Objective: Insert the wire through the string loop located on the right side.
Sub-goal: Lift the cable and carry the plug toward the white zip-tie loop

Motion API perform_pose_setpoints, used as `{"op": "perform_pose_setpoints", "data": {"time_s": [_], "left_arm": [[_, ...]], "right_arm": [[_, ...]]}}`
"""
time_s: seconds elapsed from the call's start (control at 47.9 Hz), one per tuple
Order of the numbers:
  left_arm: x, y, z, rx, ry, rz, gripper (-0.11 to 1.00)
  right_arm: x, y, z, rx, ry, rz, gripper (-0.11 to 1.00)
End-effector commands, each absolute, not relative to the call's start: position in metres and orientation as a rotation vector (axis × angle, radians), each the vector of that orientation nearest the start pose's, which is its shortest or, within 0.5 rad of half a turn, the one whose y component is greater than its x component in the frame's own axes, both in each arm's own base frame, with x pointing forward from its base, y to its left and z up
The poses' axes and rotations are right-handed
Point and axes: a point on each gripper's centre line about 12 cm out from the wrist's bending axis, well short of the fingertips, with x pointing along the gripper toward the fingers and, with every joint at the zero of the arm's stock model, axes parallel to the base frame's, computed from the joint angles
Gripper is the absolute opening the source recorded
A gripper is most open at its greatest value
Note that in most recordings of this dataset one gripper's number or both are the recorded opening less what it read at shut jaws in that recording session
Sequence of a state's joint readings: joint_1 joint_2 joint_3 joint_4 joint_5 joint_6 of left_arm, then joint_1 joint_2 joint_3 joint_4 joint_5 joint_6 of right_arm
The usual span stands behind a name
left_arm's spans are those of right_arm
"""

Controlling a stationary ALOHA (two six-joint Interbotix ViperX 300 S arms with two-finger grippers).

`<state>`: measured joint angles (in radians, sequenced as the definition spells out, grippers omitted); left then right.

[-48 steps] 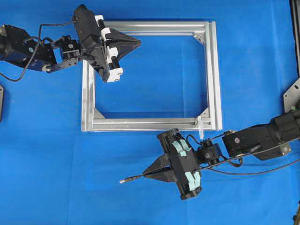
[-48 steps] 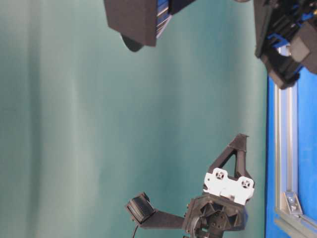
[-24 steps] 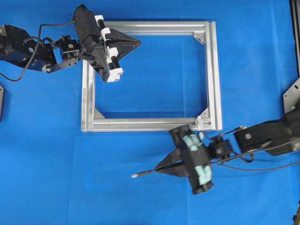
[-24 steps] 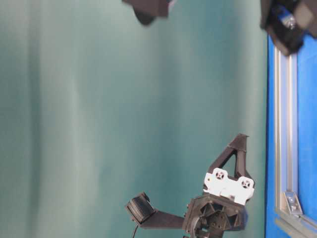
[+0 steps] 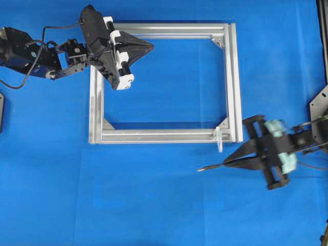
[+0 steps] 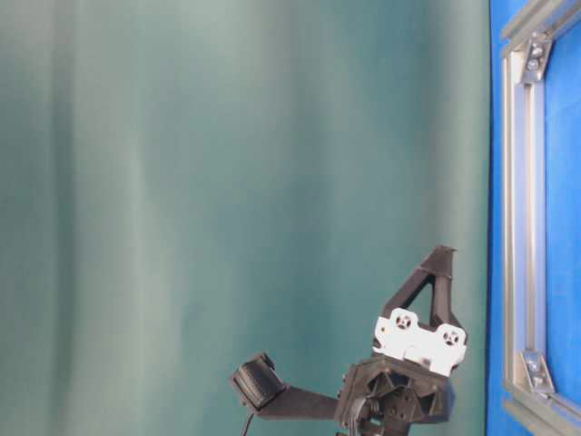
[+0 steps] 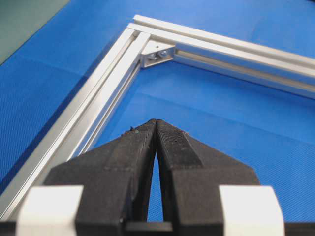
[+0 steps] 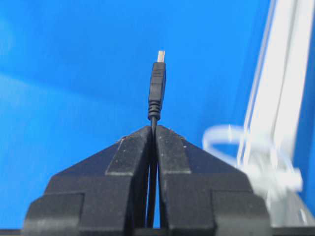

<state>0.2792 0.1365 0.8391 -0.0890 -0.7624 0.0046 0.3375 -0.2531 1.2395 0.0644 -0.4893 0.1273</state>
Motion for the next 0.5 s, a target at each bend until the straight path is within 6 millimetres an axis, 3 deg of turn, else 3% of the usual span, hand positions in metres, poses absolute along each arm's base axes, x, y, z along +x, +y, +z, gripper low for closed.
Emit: {"op": "perform_pose_setpoints", "data": {"time_s": [0.0, 0.25, 0.48], "left_arm": [[0.368, 0.113, 0.158, -0.075, 0.158, 0.344, 0.0], [0.368, 0.112, 0.158, -0.073, 0.159, 0.339, 0.0], [0.368, 0.112, 0.158, -0.073, 0.159, 0.339, 0.0]], "right_arm": [[0.224, 0.075, 0.132, 0.105, 0.491, 0.251, -0.04], [0.186, 0.063, 0.133, 0.11, 0.521, 0.255, -0.04], [0.171, 0.058, 0.133, 0.113, 0.52, 0.257, -0.04]]}}
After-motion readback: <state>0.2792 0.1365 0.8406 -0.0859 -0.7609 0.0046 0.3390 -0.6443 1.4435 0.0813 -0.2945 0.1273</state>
